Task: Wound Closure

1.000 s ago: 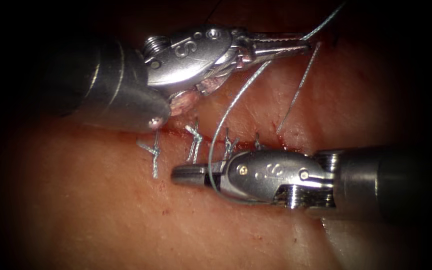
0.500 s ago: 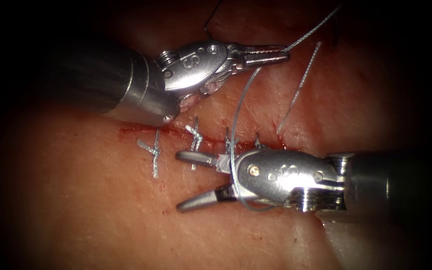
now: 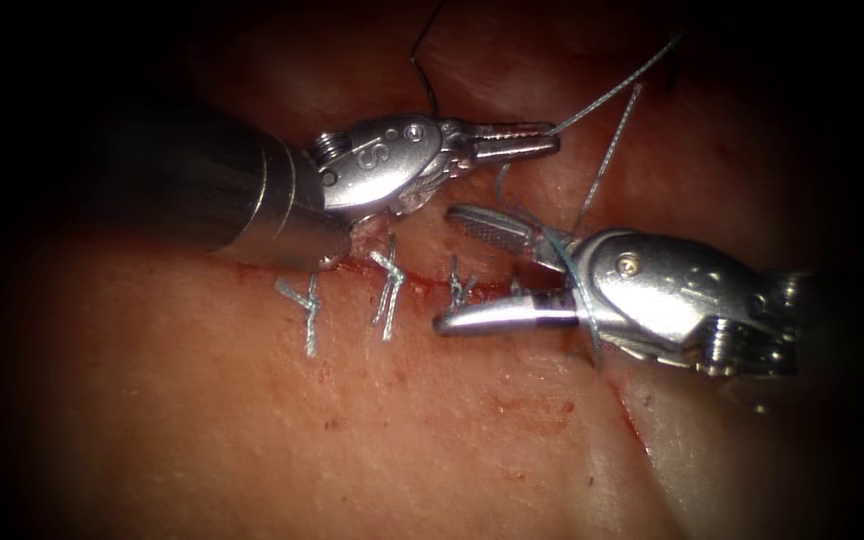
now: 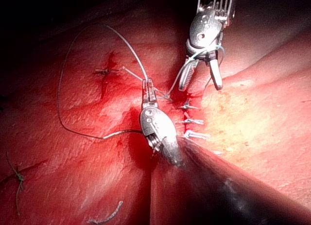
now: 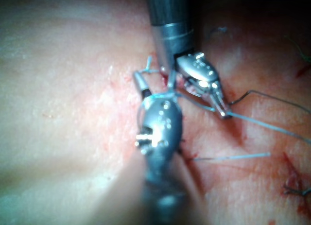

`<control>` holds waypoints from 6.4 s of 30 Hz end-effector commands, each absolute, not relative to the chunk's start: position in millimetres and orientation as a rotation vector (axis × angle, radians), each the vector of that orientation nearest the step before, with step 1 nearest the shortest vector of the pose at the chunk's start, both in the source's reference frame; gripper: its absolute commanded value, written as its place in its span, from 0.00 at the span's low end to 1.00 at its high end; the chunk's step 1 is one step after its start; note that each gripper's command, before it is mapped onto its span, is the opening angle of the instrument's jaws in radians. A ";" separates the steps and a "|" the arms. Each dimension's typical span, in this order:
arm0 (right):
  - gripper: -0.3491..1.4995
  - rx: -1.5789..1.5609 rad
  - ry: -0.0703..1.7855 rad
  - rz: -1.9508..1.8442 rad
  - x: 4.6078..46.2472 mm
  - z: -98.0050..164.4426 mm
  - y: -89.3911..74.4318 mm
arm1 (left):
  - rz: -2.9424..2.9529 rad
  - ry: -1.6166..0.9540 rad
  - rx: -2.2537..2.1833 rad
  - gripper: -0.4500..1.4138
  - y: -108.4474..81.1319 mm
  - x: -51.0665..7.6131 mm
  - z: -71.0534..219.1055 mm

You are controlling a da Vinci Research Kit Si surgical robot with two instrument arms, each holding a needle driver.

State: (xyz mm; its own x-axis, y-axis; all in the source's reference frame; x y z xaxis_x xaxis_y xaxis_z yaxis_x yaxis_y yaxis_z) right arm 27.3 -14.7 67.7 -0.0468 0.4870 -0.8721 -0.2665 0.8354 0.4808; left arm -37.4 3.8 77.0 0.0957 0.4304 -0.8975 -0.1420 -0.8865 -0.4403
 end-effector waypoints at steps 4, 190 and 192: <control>0.59 0.137 1.475 0.712 25.0 69.6 -13.8 | 1.839 -0.297 -1.968 0.00 2.5 -37.2 76.9; 0.99 0.306 1.165 0.985 26.9 71.6 -21.7 | 1.687 -0.407 -2.067 0.00 4.4 -41.3 71.5; 0.99 0.313 1.183 0.971 27.2 71.4 -21.9 | 1.685 -0.420 -2.058 0.00 3.9 -41.5 72.8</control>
